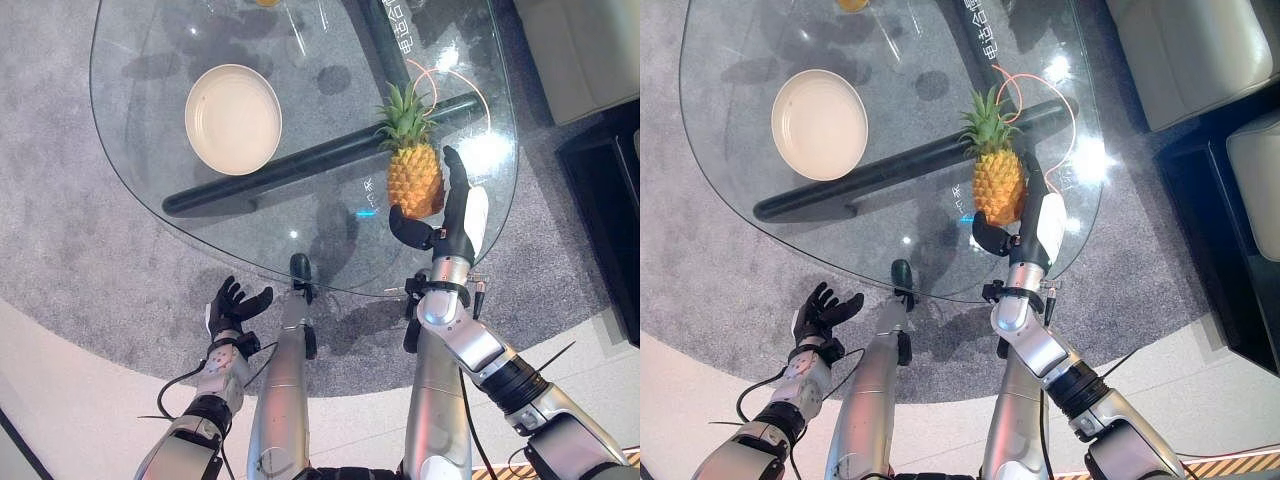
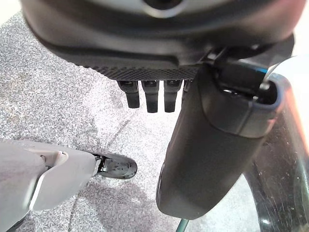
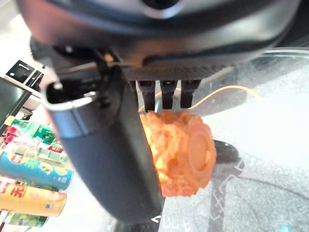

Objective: Pick up the fruit to the plate

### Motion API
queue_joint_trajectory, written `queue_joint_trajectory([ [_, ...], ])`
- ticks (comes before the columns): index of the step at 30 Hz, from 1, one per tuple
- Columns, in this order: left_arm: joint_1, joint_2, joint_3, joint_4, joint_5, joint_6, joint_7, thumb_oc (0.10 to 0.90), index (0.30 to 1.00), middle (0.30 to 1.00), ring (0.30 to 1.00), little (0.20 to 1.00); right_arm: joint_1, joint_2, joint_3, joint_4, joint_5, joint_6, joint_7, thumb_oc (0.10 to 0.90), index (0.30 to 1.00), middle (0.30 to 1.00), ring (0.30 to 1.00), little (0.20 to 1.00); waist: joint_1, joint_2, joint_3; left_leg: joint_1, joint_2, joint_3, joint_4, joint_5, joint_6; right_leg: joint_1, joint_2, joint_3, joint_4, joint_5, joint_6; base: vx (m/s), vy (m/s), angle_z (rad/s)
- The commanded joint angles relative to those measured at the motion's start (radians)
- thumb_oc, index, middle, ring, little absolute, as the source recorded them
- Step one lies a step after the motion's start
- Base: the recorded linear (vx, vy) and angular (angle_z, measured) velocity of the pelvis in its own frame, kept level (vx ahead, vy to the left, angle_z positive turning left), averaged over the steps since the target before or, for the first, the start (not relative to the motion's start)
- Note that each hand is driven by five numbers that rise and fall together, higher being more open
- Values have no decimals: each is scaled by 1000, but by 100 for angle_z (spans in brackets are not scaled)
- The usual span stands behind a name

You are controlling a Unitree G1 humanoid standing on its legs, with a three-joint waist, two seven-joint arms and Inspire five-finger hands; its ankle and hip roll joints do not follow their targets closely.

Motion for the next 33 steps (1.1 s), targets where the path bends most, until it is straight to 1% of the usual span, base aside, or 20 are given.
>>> queue_joint_trajectory([
  [1,10,40,-2,41,4,-25,20,800,900,900,900,900,-37,9,-5,-36,18,-54,-68,800,900,900,900,900,4,17,-14,-20,-56,1,94,-93,27,6,32,-65,-142,111,-13,0,0,0],
  [5,14,33,-10,40,6,-29,22,800,900,900,900,900,-45,22,-4,-25,39,-58,-60,800,900,900,900,900,8,21,-14,-19,-57,0,91,-91,28,7,33,-66,-144,111,-15,0,0,0],
  [16,17,24,-18,39,13,-34,22,800,900,900,900,900,-64,37,6,-21,46,-62,-43,800,900,900,900,900,13,26,-14,-14,-60,1,86,-88,29,9,31,-69,-145,112,-17,0,0,0],
  [28,15,19,-25,37,10,-27,19,800,900,900,900,900,-89,49,22,6,67,-33,-35,800,900,900,900,900,19,34,-14,-10,-61,3,82,-85,28,10,29,-68,-147,113,-18,0,0,0],
  [29,15,18,-26,38,9,-28,20,800,900,900,900,900,-92,50,24,10,70,-29,-35,377,538,538,538,477,20,34,-14,-10,-61,3,82,-85,28,11,28,-69,-147,114,-18,0,0,0],
  [30,17,18,-26,40,9,-30,18,800,900,900,900,900,-92,50,26,16,70,-20,-32,100,300,300,300,200,20,34,-14,-9,-60,3,81,-84,28,11,29,-69,-146,114,-18,0,0,0],
  [33,12,15,-28,42,10,-29,20,800,900,900,900,900,-100,54,28,37,77,0,-31,100,300,300,300,200,21,34,-14,-9,-60,3,84,-85,27,12,27,-70,-146,114,-19,0,0,0],
])
